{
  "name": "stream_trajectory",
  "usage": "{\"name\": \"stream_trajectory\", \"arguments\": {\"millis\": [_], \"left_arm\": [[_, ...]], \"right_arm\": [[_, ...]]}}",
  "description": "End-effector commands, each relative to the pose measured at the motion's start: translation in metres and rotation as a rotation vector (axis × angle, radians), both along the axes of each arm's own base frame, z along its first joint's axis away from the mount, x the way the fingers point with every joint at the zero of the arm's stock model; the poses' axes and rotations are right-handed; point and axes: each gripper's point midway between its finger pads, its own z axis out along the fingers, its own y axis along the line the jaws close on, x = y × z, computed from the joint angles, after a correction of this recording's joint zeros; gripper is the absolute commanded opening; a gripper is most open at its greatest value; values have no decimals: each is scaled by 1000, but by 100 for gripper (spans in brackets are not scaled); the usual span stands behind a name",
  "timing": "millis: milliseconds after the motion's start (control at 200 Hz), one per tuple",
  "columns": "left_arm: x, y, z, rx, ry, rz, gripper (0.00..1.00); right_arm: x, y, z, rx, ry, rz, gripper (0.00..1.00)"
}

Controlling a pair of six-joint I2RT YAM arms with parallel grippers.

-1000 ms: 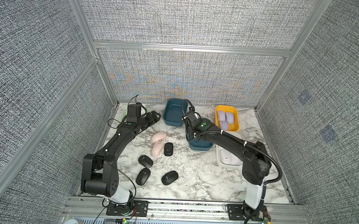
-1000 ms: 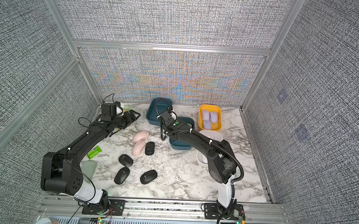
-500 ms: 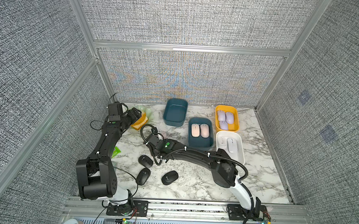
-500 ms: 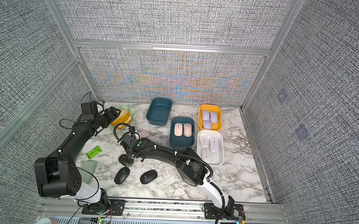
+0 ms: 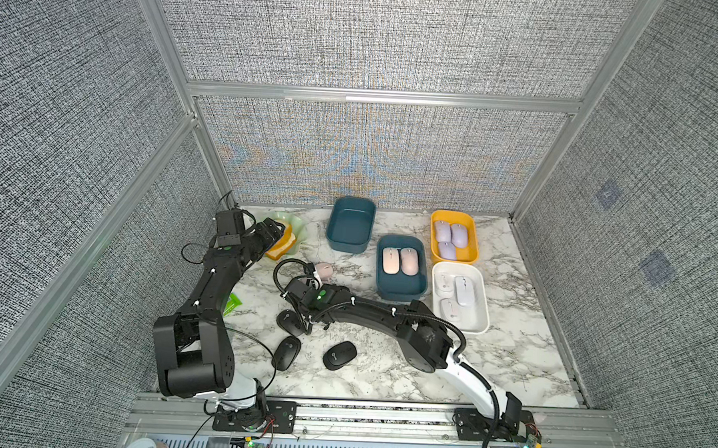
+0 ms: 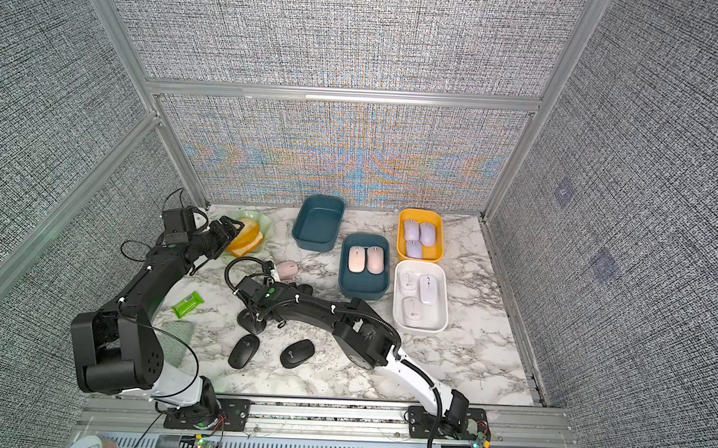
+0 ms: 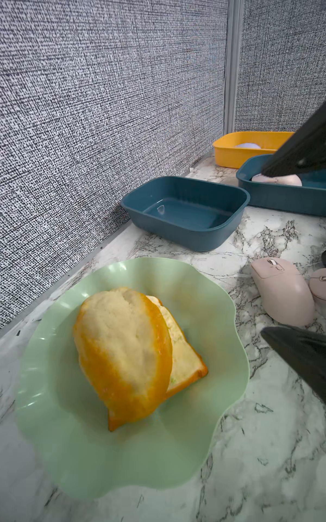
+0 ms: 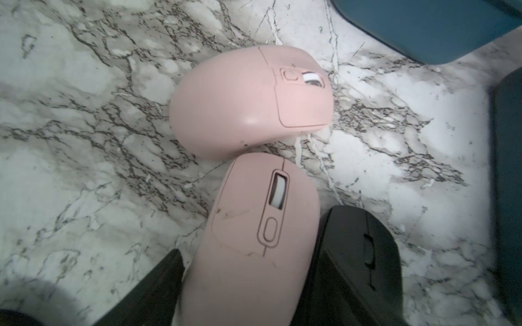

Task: Place the mice by color into the storage box
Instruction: Pick up the mouse from the center of the board.

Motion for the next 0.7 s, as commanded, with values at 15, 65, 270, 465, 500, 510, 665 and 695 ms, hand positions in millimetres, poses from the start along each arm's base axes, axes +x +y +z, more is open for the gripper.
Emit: {"name": "stream_trajectory", "arguments": {"millis": [15,65,270,465,500,510,665,695], "left_arm": [[3,-3,5,-14,-33,-15,84],[3,-4,4,-21,-31,-19,84],[3,-8,4,-22,-32,-28,84],[3,-12,4,-21,-35,-39,84],[3,-12,5,-23,-36,-42,84],[3,-12,5,-24,-36,-43,84],[2,-20,12,-42,-72,-69,84],[2,-22,14,-49,-80,-77,84]], "right_arm": [[1,-11,5,12,-4,-24,78],[2,-12,4,32,10,-21,77],[2,-3,-8,132,100,5,70],[7,-3,-16,121,120,-2,65],[8,-4,-15,122,117,-7,65],[8,-4,-15,121,118,-6,66],[9,-10,-2,128,108,-30,62],[8,-8,6,149,96,-20,62]]}}
